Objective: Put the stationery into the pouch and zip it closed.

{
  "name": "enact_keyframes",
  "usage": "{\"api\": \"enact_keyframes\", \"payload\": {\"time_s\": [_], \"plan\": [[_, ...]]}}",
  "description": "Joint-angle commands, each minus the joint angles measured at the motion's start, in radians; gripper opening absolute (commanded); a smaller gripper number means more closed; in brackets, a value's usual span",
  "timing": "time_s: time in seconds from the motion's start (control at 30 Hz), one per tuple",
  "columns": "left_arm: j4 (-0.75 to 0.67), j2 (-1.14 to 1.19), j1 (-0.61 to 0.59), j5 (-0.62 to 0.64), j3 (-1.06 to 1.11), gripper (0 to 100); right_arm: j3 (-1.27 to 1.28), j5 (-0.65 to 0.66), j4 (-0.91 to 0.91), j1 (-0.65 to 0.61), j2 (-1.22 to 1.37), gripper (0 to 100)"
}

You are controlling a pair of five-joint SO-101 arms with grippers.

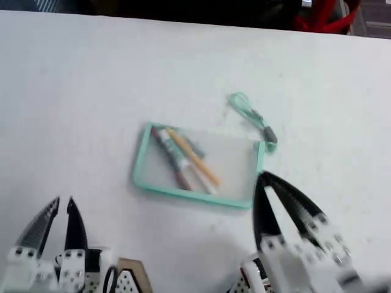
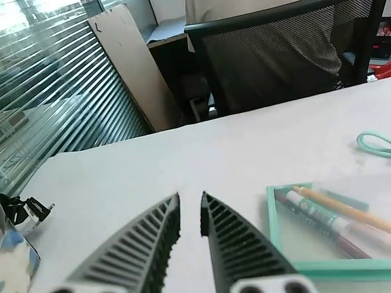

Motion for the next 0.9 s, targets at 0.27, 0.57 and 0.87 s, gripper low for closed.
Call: {"api": "enact_keyframes", "payload": {"time_s": [0.27, 0.57, 0.87], "plan": [[0.035, 0.008, 0.001, 0.063, -0.175, 7, -0.279, 0.0, 0.145, 0.001, 0.005, 1.8], [-0.144, 0.008, -0.088, 0.063, 0.173, 7, -0.186, 0.0, 0.139, 0.001, 0.008, 1.8], [-0.528, 0.008, -0.223, 0.064, 0.76, 7, 0.245, -0.002, -0.065, 0.363, 0.008, 1.8]]}}
